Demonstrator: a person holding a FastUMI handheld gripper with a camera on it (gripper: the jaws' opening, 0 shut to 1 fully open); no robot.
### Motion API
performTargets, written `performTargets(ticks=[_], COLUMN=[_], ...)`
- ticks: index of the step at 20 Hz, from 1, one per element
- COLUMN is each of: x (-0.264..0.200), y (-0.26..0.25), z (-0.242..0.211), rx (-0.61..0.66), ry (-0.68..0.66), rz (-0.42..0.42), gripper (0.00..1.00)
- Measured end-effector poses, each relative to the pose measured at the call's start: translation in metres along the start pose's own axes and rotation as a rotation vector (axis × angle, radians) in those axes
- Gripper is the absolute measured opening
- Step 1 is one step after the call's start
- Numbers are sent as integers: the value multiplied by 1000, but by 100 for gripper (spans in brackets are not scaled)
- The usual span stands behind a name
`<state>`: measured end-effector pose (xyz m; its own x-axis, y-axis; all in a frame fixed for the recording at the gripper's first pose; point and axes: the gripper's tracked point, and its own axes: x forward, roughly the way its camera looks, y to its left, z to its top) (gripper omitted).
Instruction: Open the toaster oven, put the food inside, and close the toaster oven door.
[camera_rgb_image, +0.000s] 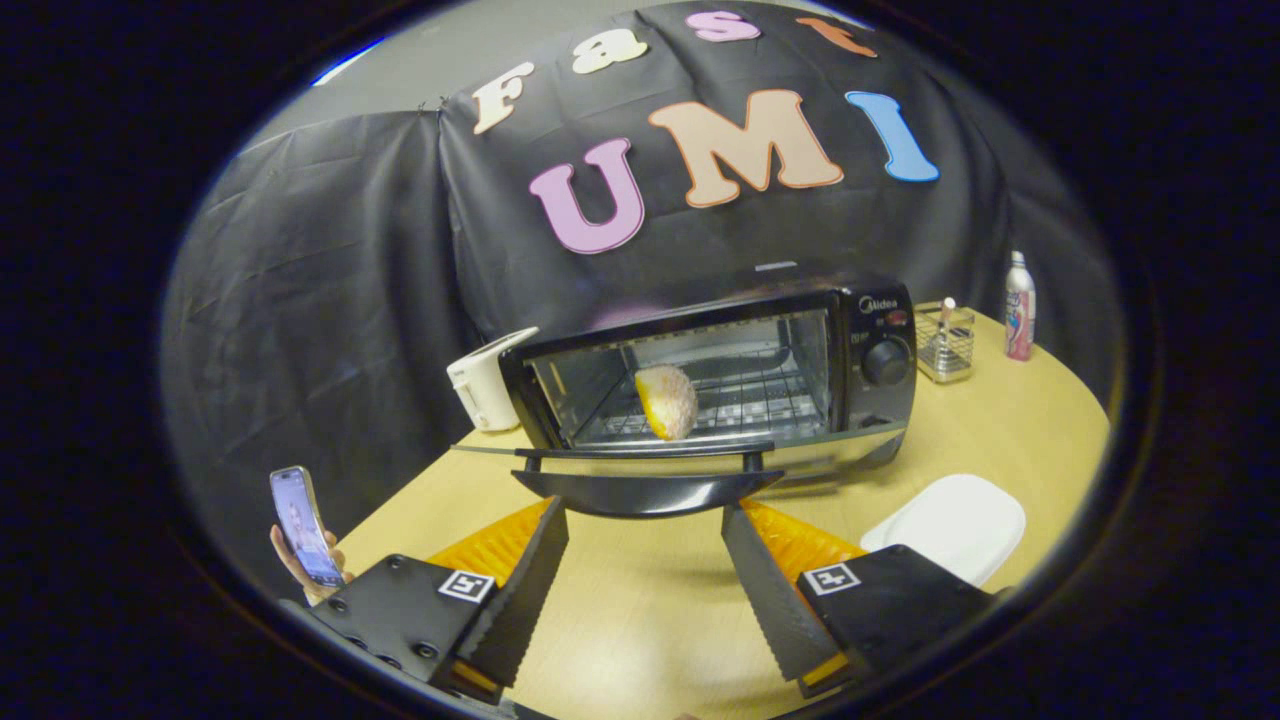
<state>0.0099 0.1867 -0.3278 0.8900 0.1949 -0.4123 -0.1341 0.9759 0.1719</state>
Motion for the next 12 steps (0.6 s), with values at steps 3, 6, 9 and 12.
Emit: performTargets(ticks=[3,6,9,12], x=[15,28,21,0], y=[-7,-29,-29,-25], z=[19,46,66,82], rx=[-7,-67,-81,-110], ry=[-31,-108,-182,-239], rz=[-21,-100,-100,-90], gripper=[98,97,96,95])
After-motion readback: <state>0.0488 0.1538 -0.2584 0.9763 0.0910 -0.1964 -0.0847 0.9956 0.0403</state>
